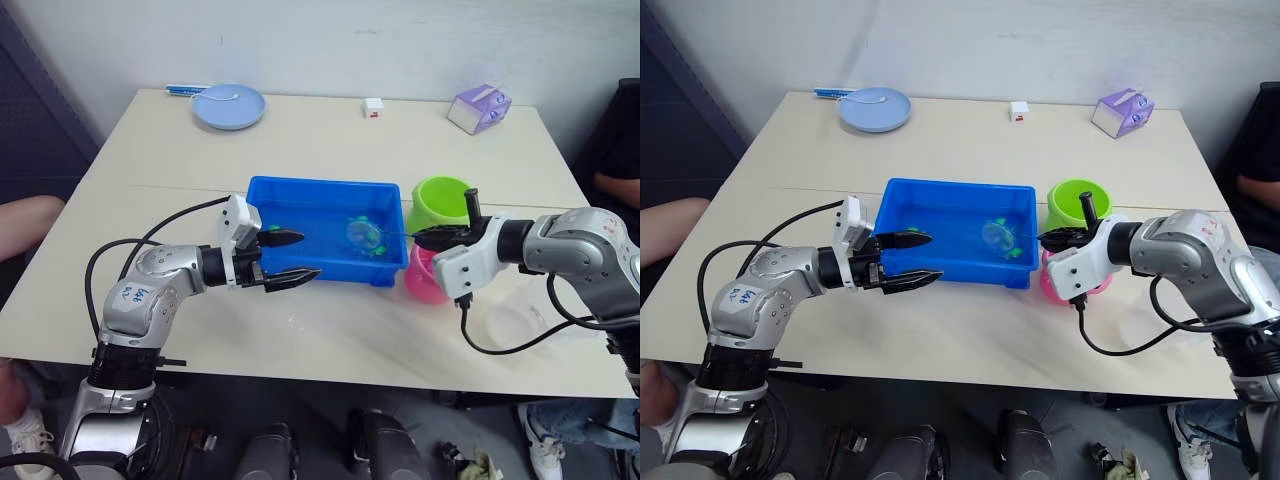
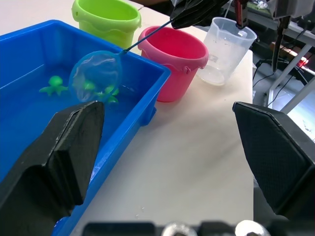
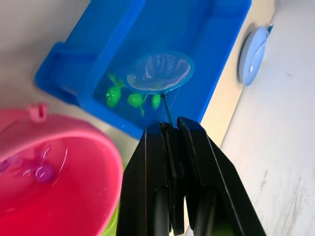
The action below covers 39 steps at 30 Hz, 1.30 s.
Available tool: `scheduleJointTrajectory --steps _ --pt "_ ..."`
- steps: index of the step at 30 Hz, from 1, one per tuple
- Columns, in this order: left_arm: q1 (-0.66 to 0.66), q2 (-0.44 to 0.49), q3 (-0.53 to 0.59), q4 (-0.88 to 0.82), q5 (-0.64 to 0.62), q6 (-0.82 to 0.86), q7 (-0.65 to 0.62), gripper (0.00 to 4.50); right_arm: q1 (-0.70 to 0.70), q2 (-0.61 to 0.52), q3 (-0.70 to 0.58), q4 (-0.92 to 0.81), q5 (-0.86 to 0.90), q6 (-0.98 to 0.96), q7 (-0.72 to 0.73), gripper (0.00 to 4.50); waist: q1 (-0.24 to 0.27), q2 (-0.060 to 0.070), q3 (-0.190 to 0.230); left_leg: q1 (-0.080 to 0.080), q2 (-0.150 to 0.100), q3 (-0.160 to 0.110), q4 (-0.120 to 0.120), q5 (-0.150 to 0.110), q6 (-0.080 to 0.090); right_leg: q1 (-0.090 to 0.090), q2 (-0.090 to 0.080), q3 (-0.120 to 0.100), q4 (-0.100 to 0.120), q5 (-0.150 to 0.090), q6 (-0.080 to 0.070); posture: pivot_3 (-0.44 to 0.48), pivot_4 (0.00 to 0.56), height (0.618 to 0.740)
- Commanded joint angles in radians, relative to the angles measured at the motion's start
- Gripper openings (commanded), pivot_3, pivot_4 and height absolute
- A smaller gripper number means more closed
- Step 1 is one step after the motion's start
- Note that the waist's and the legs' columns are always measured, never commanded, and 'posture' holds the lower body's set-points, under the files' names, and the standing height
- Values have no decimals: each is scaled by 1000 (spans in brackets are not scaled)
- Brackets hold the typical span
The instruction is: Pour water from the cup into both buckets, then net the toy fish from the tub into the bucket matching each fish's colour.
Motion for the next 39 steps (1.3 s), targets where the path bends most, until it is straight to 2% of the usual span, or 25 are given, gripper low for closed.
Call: scheduleJointTrajectory --steps 1,9,19,26,32,39 --pt "-23 -5 9 -16 -17 -20 1 4500 -32 -30 -40 13 -15 -8 -18 774 0 0 0 0 0 0 0 0 0 0 0 0 0 0 0 0 150 740" --pt "-36 -17 7 -2 -13 -32 4 4500 -30 -41 2 86 -92 -58 -42 774 0 0 0 0 0 0 0 0 0 0 0 0 0 0 0 0 150 740" --pt "-48 -16 16 16 -14 -40 5 4500 4 -9 -24 -36 19 37 0 774 -1 0 0 0 0 0 0 0 0 0 0 0 0 0 0 0 150 740" --pt "-53 -15 11 29 -12 -48 1 4500 51 -34 -44 -30 35 91 18 774 4 0 0 0 0 0 0 0 0 0 0 -1 -1 0 0 0 150 740" --pt "-52 26 14 58 4 -64 -28 4500 118 17 -29 -104 87 220 49 774 -1 0 0 -1 0 -1 0 0 0 0 0 -1 0 0 0 0 150 740" --pt "-63 100 29 103 14 -95 -72 4500 184 159 -63 -222 244 550 39 774 2 0 0 0 0 -1 0 0 0 0 0 -1 0 0 0 0 150 740"
